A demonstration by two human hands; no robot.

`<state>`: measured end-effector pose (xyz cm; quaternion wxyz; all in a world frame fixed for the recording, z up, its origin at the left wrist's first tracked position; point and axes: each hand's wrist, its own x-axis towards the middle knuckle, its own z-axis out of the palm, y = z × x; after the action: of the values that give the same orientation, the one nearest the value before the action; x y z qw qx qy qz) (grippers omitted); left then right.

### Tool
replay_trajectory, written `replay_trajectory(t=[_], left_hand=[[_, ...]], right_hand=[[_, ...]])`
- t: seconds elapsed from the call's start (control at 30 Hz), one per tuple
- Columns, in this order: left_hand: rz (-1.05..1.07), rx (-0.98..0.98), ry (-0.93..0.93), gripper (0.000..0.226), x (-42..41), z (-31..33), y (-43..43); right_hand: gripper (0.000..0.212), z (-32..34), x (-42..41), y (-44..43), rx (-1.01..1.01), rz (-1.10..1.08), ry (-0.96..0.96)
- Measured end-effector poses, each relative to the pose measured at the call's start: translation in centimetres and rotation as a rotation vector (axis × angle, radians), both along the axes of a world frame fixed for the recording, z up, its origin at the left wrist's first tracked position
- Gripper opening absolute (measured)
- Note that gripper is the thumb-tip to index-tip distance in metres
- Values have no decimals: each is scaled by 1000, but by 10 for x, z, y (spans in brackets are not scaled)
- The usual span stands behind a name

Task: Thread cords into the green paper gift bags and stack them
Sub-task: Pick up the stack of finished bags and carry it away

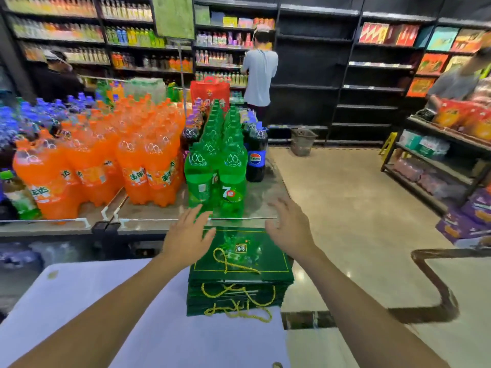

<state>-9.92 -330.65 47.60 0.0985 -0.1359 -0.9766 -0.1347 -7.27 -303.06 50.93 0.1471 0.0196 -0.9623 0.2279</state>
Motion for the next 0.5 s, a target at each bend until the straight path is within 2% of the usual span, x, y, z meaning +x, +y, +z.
replay_trajectory(t=[0.23, 0.33, 0.4, 0.47, 0.5], left_hand=[[112, 154, -260, 61, 43, -12, 15], [172, 291, -386, 73, 53, -31, 21], [208, 415, -403, 77, 52, -41, 24], [284, 482, -443, 79, 37, -49, 24], [331, 507, -487, 87, 27, -53, 22]], right_hand=[[51, -23, 20, 35, -100, 49, -204], [59, -53, 16, 41, -292, 12, -323], [67, -70, 10, 42, -467, -27, -403], [54, -82, 0, 41, -626, -53, -479], [50, -90, -7, 42, -679, -74, -507]])
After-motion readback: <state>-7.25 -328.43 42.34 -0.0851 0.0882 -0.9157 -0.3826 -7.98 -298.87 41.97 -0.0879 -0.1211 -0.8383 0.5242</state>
